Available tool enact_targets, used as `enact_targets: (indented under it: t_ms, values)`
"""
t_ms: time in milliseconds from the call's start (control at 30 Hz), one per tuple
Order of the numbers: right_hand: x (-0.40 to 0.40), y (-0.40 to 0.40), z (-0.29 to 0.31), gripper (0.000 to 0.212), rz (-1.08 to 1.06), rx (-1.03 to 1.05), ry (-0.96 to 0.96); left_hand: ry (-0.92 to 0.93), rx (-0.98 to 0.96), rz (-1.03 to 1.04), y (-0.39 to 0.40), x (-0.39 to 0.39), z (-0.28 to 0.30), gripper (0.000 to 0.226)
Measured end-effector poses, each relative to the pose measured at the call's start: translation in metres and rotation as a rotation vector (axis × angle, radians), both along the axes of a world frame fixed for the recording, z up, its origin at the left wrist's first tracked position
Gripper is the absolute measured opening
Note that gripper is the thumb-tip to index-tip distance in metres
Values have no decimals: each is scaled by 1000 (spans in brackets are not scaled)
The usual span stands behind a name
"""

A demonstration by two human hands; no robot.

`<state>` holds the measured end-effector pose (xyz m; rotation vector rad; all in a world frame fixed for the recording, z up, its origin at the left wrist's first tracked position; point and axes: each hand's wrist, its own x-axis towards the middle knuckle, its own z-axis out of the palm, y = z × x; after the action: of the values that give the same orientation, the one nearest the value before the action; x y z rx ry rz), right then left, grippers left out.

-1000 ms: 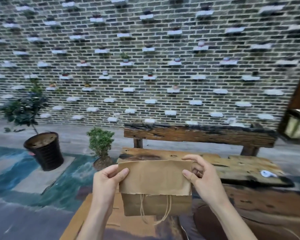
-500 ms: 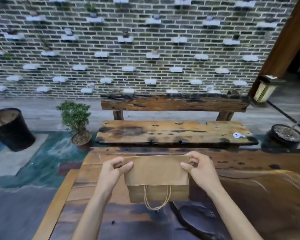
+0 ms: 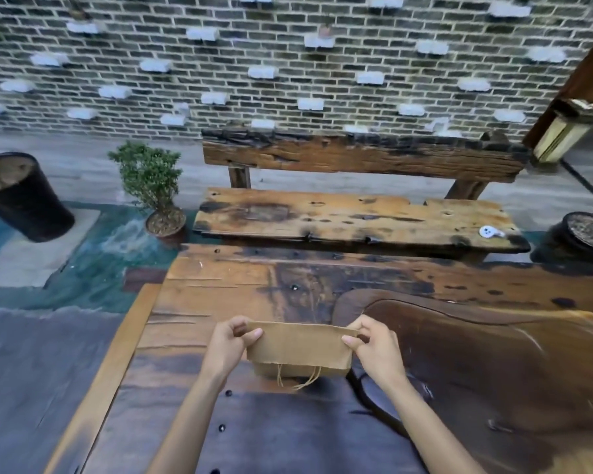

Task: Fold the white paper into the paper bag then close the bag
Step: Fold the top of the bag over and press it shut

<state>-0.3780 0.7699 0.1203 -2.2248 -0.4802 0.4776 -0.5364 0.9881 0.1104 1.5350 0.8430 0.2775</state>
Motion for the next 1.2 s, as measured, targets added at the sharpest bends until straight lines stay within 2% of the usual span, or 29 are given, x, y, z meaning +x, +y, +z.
enact_targets:
  t_ms: [133, 300, 533, 733, 833, 933, 1067, 1200]
  values:
    - [-1, 4, -40, 19, -12, -37, 5, 83, -6, -12, 2, 6, -40, 15]
    - [-5, 4, -77, 17, 11, -126, 65, 156, -2, -1, -1, 7, -79, 19]
    - [-12, 5, -108, 32, -3, -235, 143, 277, -7, -4, -4, -5, -129, 7]
    - [-17, 2, -125, 29, 36, -304, 173, 306, -3, -36, -7, -11, -141, 19]
    - [-15, 4, -122, 26, 92, -315, 179, 351, 22, -100, -3, -12, -147, 31]
    - [-8, 4, -122, 20, 176, -335, 212, 401, 89, -181, 1, -14, -147, 33]
    - [0, 6, -114, 41, 284, -380, 247, 436, 227, -301, 2, -14, -137, 27]
    - [-4, 18, -110, 41, 385, -430, 252, 458, 341, -398, -1, -7, -130, 37]
